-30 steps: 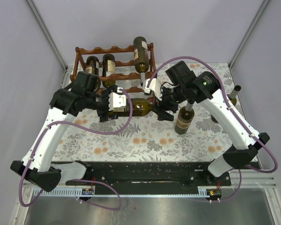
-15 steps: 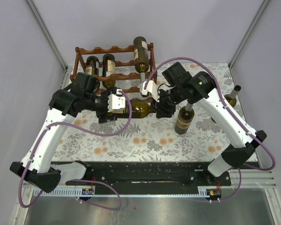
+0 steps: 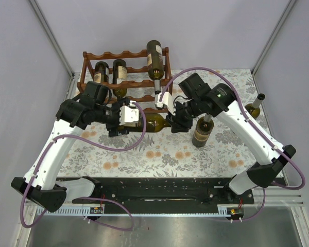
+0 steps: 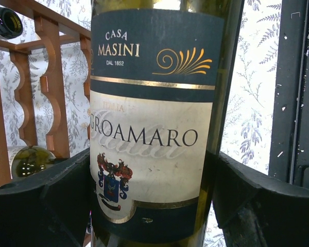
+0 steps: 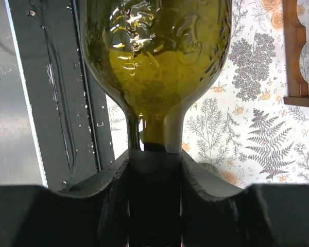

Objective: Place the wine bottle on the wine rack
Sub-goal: Adjust the wine bottle.

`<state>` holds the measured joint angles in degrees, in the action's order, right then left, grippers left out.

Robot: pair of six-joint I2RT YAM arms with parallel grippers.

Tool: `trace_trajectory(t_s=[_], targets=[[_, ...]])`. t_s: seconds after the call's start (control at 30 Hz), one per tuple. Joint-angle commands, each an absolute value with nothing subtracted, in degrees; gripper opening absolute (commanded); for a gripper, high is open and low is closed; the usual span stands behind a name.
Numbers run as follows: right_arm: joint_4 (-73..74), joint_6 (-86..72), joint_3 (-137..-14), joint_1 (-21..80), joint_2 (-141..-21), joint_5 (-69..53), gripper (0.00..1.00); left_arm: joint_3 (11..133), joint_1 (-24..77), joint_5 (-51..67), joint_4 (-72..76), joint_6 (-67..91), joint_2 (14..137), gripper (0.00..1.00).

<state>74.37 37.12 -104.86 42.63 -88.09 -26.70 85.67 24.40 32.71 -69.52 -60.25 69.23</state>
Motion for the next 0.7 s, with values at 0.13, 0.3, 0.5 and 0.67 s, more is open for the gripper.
trace_trajectory(t_s=[0.13, 0.3, 0.5, 0.67], targets=[[75.0, 36.7, -103.4, 43.2, -83.1, -32.5, 0.0, 86.4, 23.5, 29.3, -57.9, -62.8, 68.2, 0.33], [74.3, 35.7, -102.6, 43.2, -82.6, -31.6, 0.0, 86.4, 22.3, 28.1, -56.3, -62.8, 68.5, 0.57], [72.6, 34.4, -101.3, 43.2, -81.3, -31.6, 0.0, 86.1, 20.4, 28.2, -55.1, -63.5, 68.1, 0.71], [72.0, 34.1, -101.2, 43.1, -80.7, -31.5, 0.0, 84.7, 18.2, 28.9, -54.1, -64.6, 67.3, 0.9]])
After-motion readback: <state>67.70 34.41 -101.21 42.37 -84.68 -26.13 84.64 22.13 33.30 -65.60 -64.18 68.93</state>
